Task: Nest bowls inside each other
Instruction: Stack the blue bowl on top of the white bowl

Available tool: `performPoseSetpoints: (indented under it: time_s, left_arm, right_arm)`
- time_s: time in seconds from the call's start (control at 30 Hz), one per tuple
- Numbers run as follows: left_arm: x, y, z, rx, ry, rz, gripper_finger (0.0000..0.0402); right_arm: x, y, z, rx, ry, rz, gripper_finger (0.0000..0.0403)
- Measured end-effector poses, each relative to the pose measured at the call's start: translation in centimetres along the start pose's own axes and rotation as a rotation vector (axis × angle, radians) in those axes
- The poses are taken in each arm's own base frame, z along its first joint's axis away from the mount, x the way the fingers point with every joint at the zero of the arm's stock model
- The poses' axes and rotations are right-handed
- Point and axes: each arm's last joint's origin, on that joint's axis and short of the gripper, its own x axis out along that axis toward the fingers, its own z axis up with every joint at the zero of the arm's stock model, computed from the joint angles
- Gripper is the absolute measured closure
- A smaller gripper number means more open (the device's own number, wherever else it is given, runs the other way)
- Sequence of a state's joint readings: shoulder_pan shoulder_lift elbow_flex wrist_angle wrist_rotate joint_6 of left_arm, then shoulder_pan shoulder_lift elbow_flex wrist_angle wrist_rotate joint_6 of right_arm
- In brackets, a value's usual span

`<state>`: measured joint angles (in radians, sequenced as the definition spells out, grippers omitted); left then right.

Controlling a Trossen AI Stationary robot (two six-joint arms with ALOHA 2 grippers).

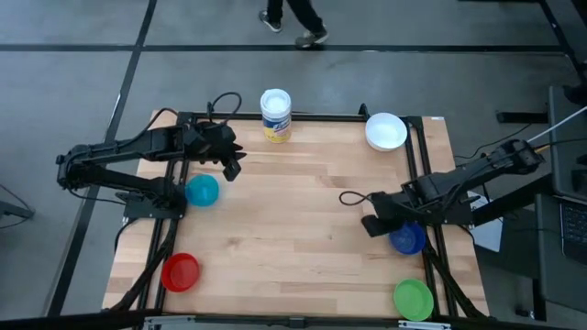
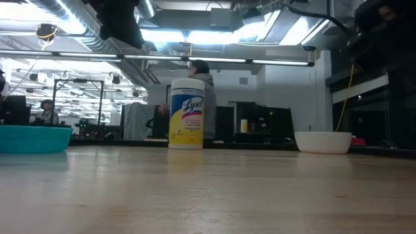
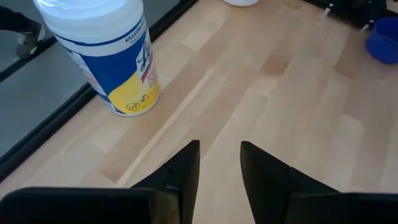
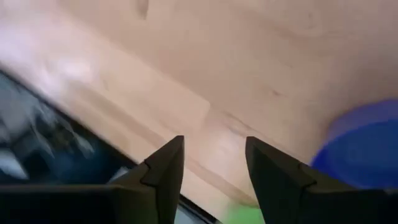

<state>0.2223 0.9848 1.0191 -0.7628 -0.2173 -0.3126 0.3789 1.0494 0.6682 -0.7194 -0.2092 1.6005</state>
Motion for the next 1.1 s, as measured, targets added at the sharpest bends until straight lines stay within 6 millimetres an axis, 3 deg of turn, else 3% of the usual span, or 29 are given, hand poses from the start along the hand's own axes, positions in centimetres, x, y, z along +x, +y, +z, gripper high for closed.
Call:
performPoseSetpoints:
  time_s: [0.1, 0.27, 0.53, 1.1]
  left_arm:
    - [0.0, 0.1, 0.0, 0.007, 0.005, -0.011, 0.029]
    - [0.1, 0.4, 0.1, 0.014, 0.018, -0.037, 0.029]
    - [0.2, 1.0, 0.2, 0.026, 0.031, -0.069, 0.029]
    - [0.3, 1.7, 0.4, 0.021, 0.037, -0.087, 0.029]
  right_arm:
    - [0.3, 0.0, -0.4, 0.123, -0.057, -0.009, 0.0243]
    - [0.9, -0.2, -1.6, 0.184, -0.003, -0.063, 0.0256]
    - [1.4, -1.0, -4.7, 0.262, 0.036, -0.112, 0.0233]
    - [1.4, -2.8, -4.6, 0.294, -0.144, -0.26, 0.0233]
